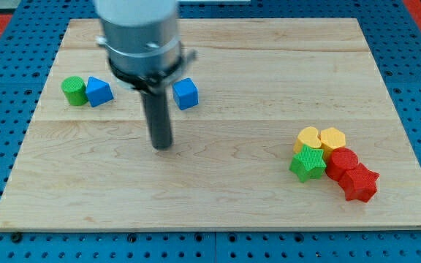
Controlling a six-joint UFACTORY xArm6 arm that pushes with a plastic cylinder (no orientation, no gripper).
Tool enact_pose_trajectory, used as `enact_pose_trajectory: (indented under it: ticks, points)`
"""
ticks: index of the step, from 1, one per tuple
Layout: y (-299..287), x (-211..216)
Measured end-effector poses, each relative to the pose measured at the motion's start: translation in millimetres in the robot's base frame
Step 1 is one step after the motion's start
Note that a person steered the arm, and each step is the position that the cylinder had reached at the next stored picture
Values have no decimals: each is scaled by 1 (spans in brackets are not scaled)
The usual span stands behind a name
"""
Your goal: Slide blue cube closer to the green star
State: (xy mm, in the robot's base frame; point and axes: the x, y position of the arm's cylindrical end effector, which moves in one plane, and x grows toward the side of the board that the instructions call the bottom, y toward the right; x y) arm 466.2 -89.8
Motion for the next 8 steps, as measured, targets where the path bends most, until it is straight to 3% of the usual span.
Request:
enact_pose_trajectory:
  ticks: [1, 2, 3, 5, 6, 7, 8]
  points:
    - [0, -65]
    - [6, -93]
    - [45, -82]
    - [155, -8]
    - [136, -4]
    - [149, 35]
    - [137, 47]
